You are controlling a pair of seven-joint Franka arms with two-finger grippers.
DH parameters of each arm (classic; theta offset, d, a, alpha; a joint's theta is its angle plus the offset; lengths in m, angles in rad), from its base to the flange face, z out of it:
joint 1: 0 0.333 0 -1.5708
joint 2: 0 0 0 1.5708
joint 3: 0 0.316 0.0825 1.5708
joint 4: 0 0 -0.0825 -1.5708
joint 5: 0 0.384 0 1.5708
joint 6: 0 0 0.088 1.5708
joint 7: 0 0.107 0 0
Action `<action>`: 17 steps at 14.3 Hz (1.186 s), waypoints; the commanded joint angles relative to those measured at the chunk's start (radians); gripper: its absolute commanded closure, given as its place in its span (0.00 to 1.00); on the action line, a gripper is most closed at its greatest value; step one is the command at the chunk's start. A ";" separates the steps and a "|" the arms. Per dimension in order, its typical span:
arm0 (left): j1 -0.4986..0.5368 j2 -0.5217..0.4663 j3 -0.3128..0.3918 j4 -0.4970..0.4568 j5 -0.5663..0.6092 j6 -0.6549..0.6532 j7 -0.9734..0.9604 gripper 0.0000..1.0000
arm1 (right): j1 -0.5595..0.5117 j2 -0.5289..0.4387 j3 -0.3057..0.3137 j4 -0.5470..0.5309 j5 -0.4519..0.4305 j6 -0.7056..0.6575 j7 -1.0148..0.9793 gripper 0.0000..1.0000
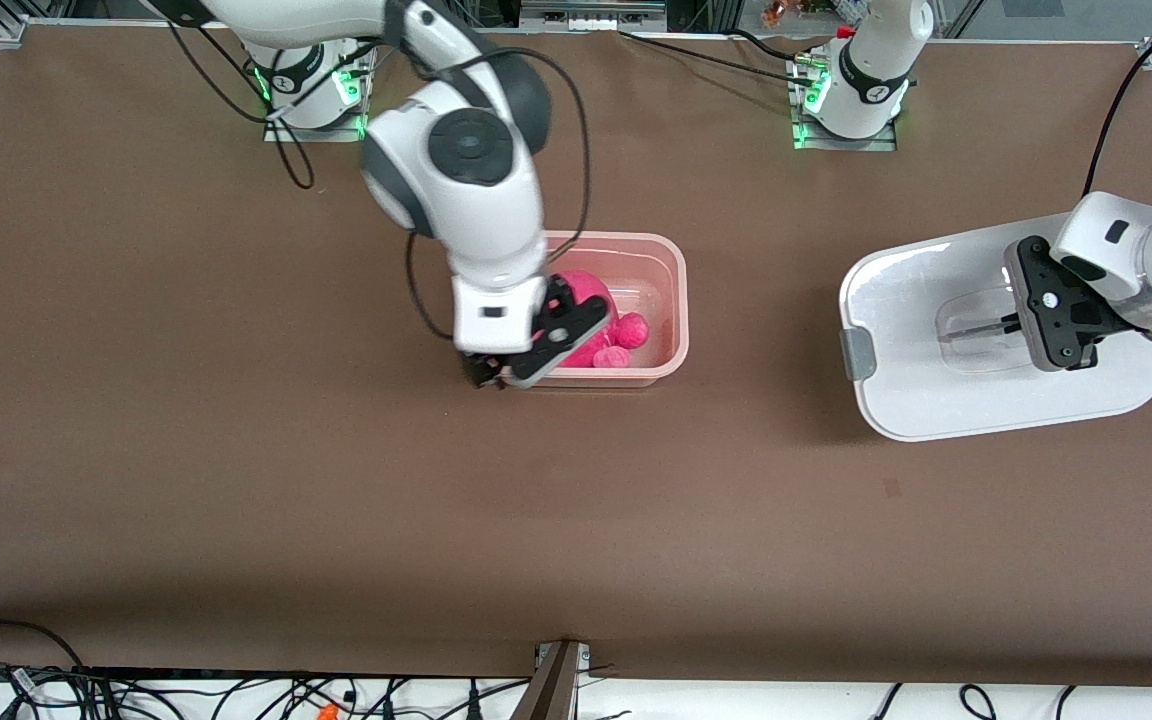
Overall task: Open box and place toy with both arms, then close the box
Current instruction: 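Release the toy and withdraw the right gripper while the left gripper brings the lid, then lower the held lid onto the pink tray with the left gripper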
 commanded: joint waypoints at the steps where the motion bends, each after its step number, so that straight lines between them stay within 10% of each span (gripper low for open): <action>1: -0.047 0.029 -0.010 0.041 -0.039 -0.006 0.025 1.00 | -0.077 -0.083 -0.003 -0.022 0.075 -0.047 0.015 0.00; 5: -0.118 0.075 -0.064 0.057 -0.135 0.018 0.065 1.00 | -0.124 -0.257 -0.162 -0.093 0.236 -0.167 0.036 0.00; 10: -0.377 0.090 -0.064 0.041 -0.084 0.196 -0.247 1.00 | -0.126 -0.590 -0.346 -0.474 0.338 -0.211 0.127 0.00; 17: -0.564 0.121 -0.070 -0.216 -0.064 0.687 -0.505 1.00 | -0.126 -0.661 -0.521 -0.520 0.361 -0.322 0.127 0.00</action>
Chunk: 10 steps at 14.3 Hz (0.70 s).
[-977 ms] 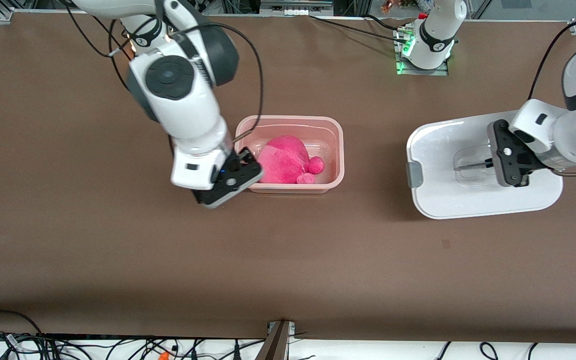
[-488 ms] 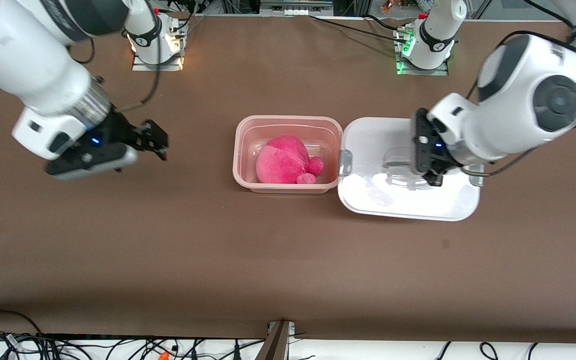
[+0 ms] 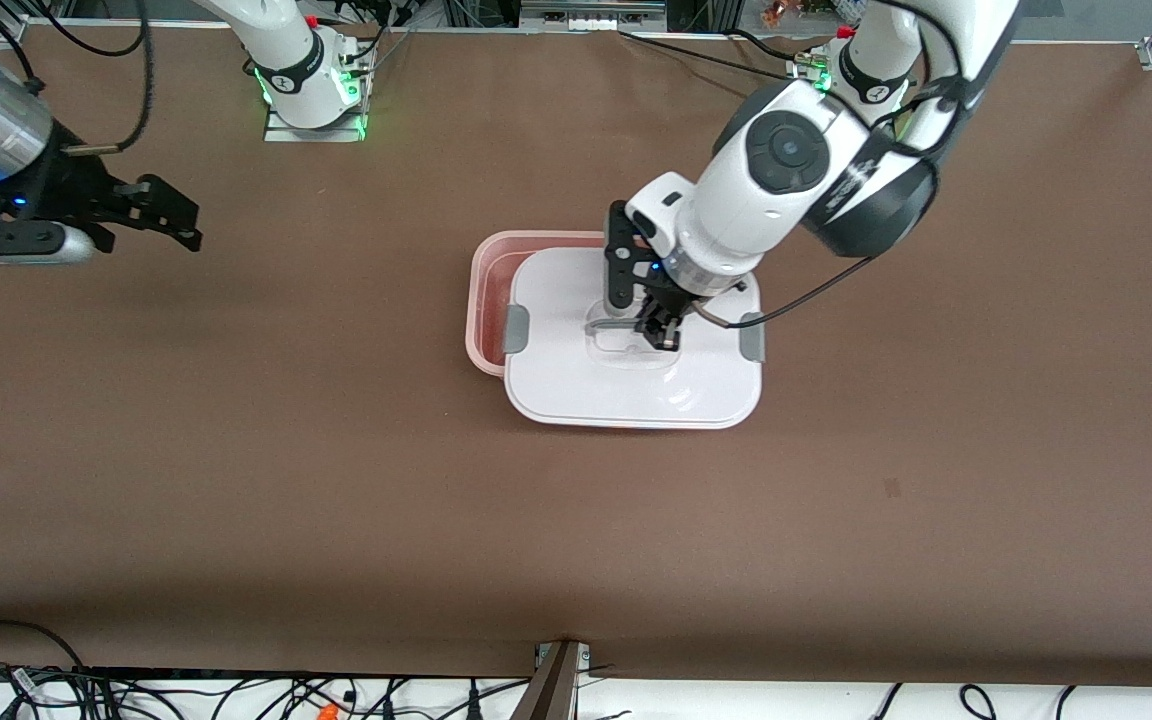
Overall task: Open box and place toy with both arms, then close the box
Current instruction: 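Lower the held lid onto the pink tray with the left gripper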
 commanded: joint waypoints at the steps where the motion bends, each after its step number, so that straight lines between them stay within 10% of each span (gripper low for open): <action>1: -0.070 -0.028 0.002 -0.097 0.089 0.095 -0.160 1.00 | 0.003 -0.019 -0.049 -0.022 0.023 -0.012 0.017 0.00; 10: -0.096 -0.045 -0.010 -0.219 0.153 0.170 -0.234 1.00 | 0.003 0.021 -0.089 0.009 0.012 -0.012 0.002 0.00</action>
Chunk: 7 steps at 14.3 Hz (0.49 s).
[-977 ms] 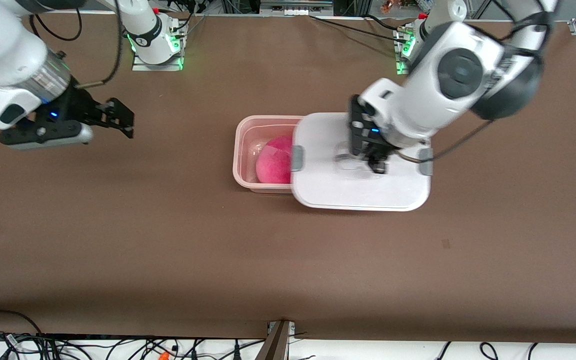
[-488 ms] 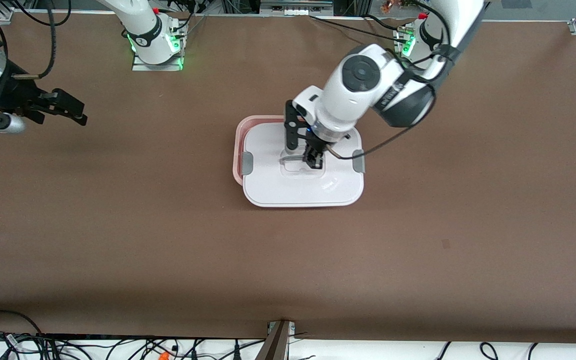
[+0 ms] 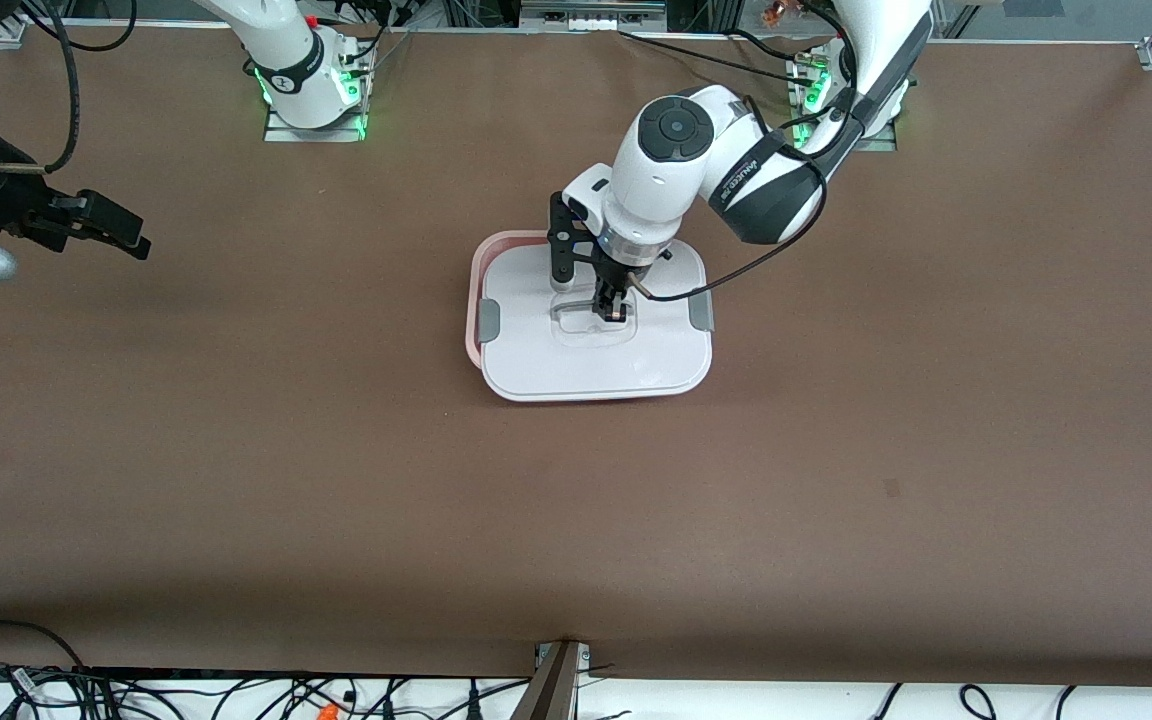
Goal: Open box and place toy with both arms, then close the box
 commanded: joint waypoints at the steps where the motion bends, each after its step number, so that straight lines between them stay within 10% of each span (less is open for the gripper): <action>1: -0.002 -0.045 -0.009 -0.069 0.023 0.030 -0.032 1.00 | 0.004 0.004 -0.005 0.012 0.011 -0.009 0.010 0.00; 7: 0.012 -0.045 -0.011 -0.075 0.038 0.055 -0.015 1.00 | -0.001 0.014 -0.005 0.015 0.002 0.001 0.015 0.00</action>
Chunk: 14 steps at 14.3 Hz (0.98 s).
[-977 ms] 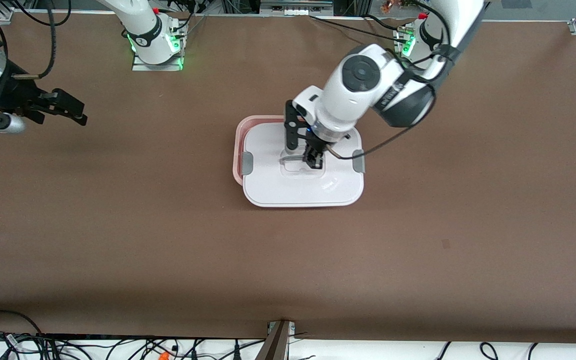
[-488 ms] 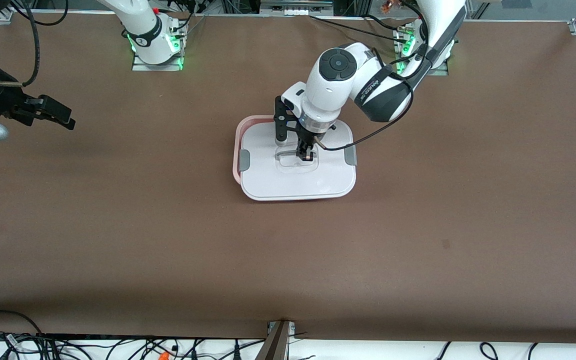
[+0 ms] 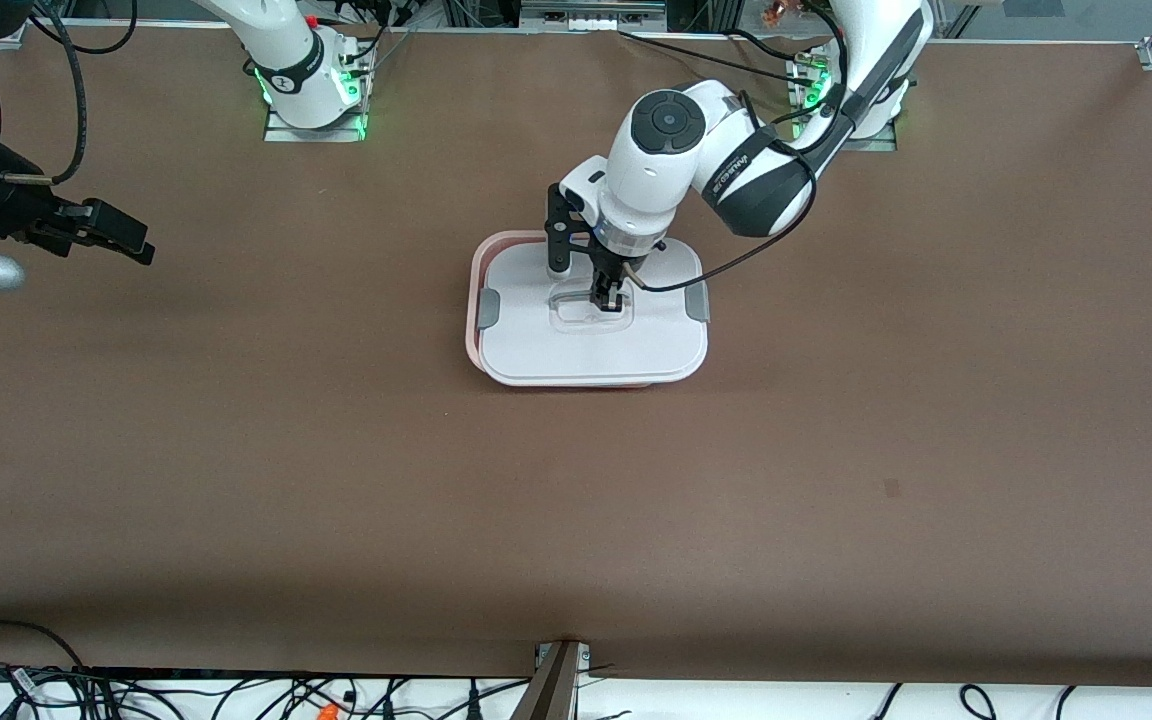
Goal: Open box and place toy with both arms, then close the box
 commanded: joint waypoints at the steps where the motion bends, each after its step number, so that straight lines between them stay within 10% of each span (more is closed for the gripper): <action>1: 0.014 -0.039 -0.001 -0.033 0.036 0.024 -0.006 1.00 | 0.000 0.015 0.000 0.014 0.003 -0.005 0.017 0.00; 14: 0.109 -0.008 -0.090 -0.035 -0.085 0.105 -0.003 1.00 | -0.002 0.016 -0.002 0.011 0.008 -0.013 0.020 0.00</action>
